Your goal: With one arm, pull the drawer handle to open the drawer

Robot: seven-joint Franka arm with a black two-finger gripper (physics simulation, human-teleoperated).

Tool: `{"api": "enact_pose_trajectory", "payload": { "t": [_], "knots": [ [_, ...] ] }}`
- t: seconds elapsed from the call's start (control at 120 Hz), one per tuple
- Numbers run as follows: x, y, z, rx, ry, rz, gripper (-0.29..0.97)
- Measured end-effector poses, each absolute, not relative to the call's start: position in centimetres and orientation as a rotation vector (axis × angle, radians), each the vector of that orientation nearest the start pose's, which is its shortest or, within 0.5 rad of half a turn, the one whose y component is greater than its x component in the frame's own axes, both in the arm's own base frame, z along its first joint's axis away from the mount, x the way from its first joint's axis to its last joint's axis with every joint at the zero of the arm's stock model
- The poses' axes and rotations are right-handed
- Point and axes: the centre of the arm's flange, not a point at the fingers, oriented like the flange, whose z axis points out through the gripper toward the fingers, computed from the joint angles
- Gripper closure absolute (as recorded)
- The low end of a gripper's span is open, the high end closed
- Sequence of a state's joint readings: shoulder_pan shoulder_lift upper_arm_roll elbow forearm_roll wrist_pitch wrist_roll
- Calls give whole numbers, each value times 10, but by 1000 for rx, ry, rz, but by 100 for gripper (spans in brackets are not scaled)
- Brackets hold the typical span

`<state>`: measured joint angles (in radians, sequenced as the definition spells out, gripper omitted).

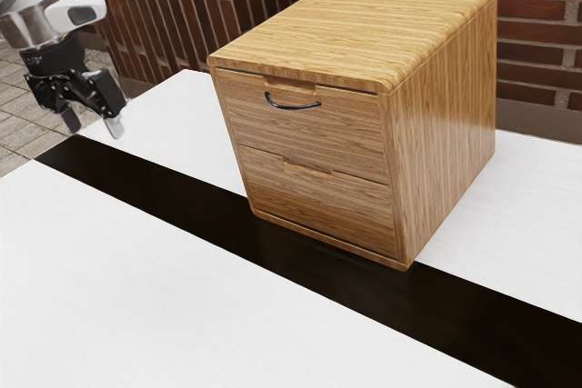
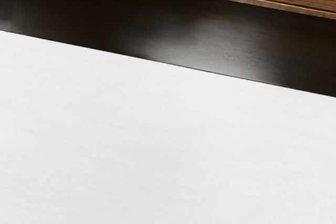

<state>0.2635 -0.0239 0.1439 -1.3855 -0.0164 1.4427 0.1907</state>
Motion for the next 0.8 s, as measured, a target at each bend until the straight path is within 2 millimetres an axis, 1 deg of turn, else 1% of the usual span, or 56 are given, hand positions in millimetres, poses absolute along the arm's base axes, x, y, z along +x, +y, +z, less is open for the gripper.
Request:
{"api": "enact_pose_trajectory", "payload": {
  "t": [0.075,0.142,0.2,0.25,0.283,0.292,0.3,0.317,0.342,0.367,0.392,0.425,0.467,0.517,0.533,0.575,0.617,0.692,0.8],
  "knots": [
    [479,235,715,-3093,-387,-181,2],
    [474,248,717,-3079,-406,-212,2],
    [474,252,719,-3074,-401,-233,2],
    [476,250,720,-3073,-381,-248,2],
    [477,246,725,-3068,-359,-268,2],
    [477,244,731,-3064,-352,-281,2],
    [477,242,735,-3060,-345,-294,2],
    [474,236,757,-3040,-328,-351,2],
    [465,224,797,-2997,-297,-461,2],
    [457,210,825,-2971,-261,-537,2],
    [455,196,840,-2963,-219,-578,2],
    [460,176,847,-2965,-154,-600,2],
    [472,152,847,-2972,-52,-602,2],
    [497,125,838,-2965,120,-605,2],
    [505,116,834,-2963,181,-603,2],
    [528,94,813,-2966,324,-562,2],
    [542,76,799,-2967,445,-536,2],
    [553,53,790,-2950,613,-529,2],
    [558,27,789,-2899,807,-549,2]
  ]
}}
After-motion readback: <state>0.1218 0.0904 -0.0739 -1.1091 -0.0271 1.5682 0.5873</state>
